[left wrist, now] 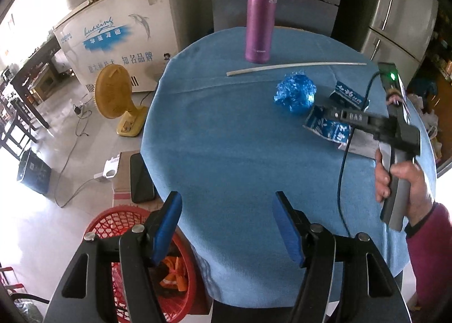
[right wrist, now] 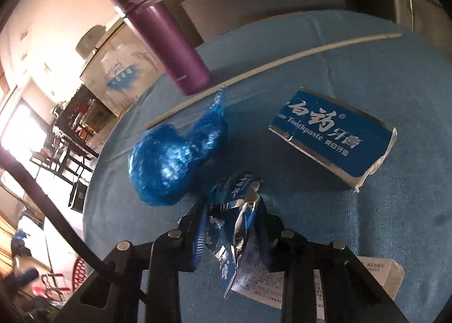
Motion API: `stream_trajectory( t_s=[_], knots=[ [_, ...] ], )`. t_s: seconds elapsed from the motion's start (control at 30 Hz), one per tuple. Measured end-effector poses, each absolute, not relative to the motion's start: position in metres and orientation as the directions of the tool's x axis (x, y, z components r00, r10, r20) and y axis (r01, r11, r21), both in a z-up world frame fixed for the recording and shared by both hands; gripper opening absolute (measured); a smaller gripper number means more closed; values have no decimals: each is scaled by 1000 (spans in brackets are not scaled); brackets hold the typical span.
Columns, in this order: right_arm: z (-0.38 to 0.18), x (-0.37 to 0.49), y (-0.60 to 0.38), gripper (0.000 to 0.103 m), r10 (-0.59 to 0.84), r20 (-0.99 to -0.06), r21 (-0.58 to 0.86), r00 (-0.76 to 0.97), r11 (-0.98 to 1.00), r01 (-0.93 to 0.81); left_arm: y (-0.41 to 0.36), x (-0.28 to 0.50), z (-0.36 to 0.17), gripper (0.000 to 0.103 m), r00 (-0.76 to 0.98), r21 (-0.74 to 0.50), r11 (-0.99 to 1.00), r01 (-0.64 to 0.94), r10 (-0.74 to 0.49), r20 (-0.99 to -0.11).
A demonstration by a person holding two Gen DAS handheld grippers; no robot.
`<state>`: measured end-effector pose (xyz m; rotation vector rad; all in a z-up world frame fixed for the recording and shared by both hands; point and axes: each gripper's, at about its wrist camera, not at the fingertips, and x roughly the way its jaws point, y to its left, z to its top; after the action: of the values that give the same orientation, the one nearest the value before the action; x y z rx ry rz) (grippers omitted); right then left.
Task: Collect trash
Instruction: 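Grasp the blue plastic bag with the left tool while the right tool grasps the foil wrapper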
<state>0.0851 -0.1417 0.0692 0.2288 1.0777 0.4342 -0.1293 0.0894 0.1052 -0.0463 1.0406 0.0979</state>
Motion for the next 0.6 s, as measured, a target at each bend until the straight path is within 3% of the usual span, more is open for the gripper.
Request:
stream_trajectory(
  t_s=[0.1, 0.47, 0.6],
  knots=[
    [82, 69, -150, 25, 471, -765, 406, 440, 882, -239, 87, -112, 109, 67, 521, 9, 997, -81, 50, -852],
    [109, 8, -234, 25, 562, -657, 576, 503, 804, -147, 30, 23, 95, 76, 583, -85, 995, 58, -103, -806],
    [112, -15, -260, 25, 574, -640, 607, 512, 785, -122, 3, 67, 70, 77, 547, -43, 993, 108, -96, -831]
  ],
)
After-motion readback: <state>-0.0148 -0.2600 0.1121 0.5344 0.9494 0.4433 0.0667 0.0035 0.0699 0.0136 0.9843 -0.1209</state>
